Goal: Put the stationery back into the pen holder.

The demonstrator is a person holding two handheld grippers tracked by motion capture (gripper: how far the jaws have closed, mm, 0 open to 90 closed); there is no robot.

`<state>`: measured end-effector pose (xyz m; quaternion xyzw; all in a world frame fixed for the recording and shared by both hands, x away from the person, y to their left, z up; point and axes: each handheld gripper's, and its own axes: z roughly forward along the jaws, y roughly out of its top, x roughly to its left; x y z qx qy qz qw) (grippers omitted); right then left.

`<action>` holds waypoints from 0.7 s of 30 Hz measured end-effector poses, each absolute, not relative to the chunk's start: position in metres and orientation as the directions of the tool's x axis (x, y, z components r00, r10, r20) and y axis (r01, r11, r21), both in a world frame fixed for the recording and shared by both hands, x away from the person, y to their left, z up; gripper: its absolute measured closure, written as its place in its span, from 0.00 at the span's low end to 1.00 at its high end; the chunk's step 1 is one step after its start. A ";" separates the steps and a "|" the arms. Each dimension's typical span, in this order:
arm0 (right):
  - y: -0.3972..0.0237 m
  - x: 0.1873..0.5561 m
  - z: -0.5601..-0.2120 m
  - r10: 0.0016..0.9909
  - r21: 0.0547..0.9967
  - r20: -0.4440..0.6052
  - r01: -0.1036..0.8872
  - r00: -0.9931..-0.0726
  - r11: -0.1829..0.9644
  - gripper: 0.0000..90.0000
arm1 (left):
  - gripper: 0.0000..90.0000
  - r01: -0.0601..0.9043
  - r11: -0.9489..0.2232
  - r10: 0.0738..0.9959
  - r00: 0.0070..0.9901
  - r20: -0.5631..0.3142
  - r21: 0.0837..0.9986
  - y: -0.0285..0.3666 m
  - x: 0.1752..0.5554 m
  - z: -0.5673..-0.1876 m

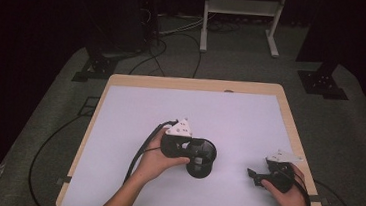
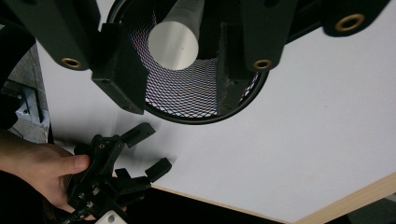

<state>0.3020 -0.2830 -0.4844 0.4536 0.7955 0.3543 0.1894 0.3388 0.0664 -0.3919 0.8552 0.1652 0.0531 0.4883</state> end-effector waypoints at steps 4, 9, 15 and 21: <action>-0.283 0.302 -0.484 0.856 0.736 0.020 0.587 -0.517 0.338 0.15 | 0.50 0.240 -0.461 0.342 0.936 -0.078 0.854 0.070 0.337 -0.388; -0.283 0.302 -0.484 0.855 0.735 0.019 0.587 -0.518 0.339 0.15 | 0.40 0.240 -0.448 0.354 0.932 -0.075 0.861 0.077 0.333 -0.383; -0.283 0.302 -0.484 0.855 0.735 0.019 0.587 -0.517 0.339 0.15 | 0.26 0.245 -0.431 0.389 0.919 -0.066 0.869 0.091 0.329 -0.380; -0.283 0.302 -0.484 0.856 0.735 0.020 0.587 -0.517 0.338 0.15 | 0.20 0.265 -0.413 0.437 0.897 -0.066 0.871 0.111 0.323 -0.382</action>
